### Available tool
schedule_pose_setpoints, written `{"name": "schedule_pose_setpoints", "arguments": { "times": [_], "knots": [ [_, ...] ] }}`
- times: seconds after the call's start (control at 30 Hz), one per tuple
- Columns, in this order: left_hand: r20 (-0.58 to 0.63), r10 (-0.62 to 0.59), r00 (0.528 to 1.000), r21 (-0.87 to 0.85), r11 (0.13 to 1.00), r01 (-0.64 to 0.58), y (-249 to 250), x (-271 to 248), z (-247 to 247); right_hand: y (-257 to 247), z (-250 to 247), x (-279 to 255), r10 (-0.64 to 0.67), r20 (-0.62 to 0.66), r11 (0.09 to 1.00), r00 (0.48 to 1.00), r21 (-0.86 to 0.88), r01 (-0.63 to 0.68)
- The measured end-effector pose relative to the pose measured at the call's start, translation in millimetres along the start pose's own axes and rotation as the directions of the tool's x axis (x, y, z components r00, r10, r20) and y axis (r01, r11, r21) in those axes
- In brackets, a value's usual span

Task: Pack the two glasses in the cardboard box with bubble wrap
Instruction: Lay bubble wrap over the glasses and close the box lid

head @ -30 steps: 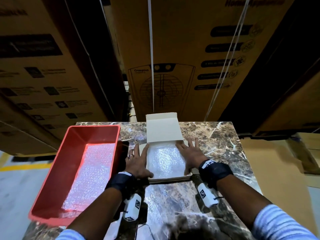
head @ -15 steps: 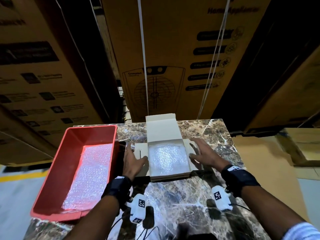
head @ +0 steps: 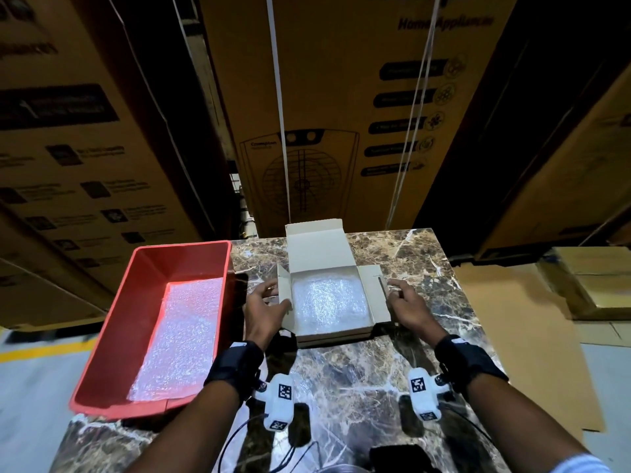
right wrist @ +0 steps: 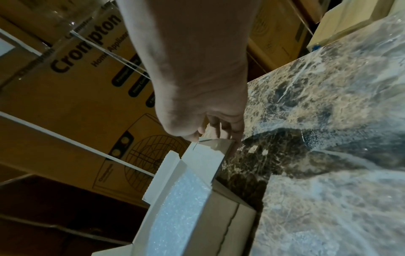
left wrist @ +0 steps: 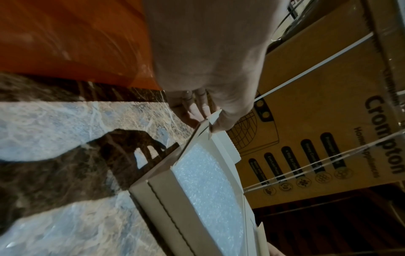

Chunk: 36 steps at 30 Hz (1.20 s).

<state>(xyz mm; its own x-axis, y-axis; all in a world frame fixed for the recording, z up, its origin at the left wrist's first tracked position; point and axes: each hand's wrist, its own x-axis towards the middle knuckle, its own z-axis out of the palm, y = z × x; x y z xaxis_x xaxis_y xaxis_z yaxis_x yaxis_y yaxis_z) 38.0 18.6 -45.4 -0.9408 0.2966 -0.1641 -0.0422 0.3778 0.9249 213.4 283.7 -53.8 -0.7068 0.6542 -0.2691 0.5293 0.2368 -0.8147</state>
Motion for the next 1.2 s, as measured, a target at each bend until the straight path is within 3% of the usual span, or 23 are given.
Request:
{"name": "schedule_pose_setpoints", "arguments": {
  "times": [0.27, 0.5, 0.6, 0.7, 0.9, 1.2],
  "knots": [
    [0.006, 0.050, 0.999, 0.011, 0.999, -0.050, 8, -6, 15, -12, 1, -1, 0.003, -0.124, 0.986, 0.992, 0.164, 0.018],
    [0.067, 0.192, 0.979, 0.150, 0.968, -0.200, 6, -13, 32, -27, 20, -13, -0.162, -0.150, 0.985, 0.975, 0.033, 0.169],
    [0.114, 0.233, 0.966, 0.217, 0.943, -0.253, 6, -18, 39, -31, 32, -21, -0.295, -0.119, 0.955, 0.948, -0.061, 0.289],
    [0.147, 0.257, 0.955, 0.263, 0.921, -0.288, 2, -20, 44, -35, 44, -26, -0.347, -0.077, 0.933, 0.935, -0.130, 0.335],
    [0.254, 0.320, 0.913, 0.407, 0.821, -0.401, -1, -26, 50, -30, 70, -27, -0.413, -0.002, 0.873, 0.911, -0.284, 0.396],
    [0.369, 0.259, 0.893, 0.665, 0.597, -0.448, -10, -23, 60, -19, 79, -21, -0.452, 0.093, 0.799, 0.887, -0.399, 0.449]
  ]
}}
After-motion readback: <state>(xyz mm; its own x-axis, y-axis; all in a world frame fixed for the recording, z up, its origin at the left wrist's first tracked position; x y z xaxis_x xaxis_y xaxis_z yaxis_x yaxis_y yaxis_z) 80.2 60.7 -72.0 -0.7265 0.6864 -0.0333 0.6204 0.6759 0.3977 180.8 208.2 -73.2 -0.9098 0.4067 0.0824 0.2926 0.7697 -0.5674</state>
